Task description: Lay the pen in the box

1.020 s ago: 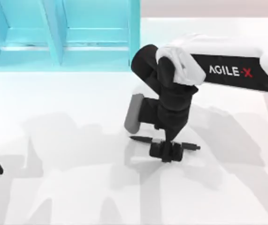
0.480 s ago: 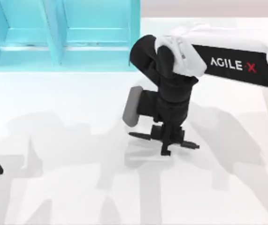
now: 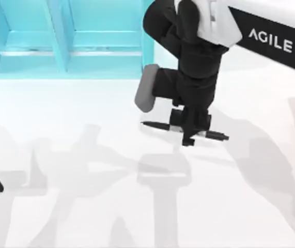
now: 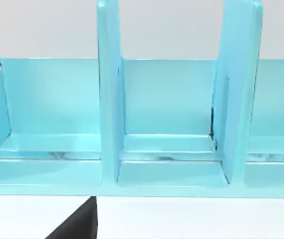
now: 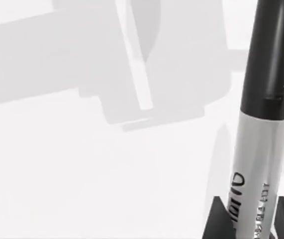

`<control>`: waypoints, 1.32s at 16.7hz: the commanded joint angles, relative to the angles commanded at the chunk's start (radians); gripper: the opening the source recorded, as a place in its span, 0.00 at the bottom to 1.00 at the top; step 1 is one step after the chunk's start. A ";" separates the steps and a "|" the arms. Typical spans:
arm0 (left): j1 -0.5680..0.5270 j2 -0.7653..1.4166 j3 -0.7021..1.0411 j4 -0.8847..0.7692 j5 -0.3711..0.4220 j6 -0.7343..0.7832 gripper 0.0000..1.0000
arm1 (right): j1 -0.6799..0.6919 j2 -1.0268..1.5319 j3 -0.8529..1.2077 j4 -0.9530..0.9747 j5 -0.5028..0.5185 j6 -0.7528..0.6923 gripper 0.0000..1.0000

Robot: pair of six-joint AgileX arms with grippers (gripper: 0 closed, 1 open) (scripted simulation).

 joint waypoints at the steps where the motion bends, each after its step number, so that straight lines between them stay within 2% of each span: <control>1: 0.000 0.000 0.000 0.000 0.000 0.000 1.00 | 0.000 -0.001 0.003 -0.003 0.000 0.000 0.00; 6: 0.000 0.000 0.000 0.000 0.000 0.000 1.00 | -0.007 0.002 0.000 -0.001 0.000 0.012 0.00; 10: 0.000 0.000 0.000 0.000 0.000 0.000 1.00 | -0.114 -0.014 -0.007 -0.004 -0.003 0.159 0.00; 15: 0.000 0.000 0.000 0.000 0.000 0.000 1.00 | -0.378 -0.058 -0.050 -0.013 -0.007 0.530 0.00; 22: 0.000 0.000 0.000 0.000 0.000 0.000 1.00 | -0.835 -0.149 -0.168 -0.026 0.003 1.210 0.00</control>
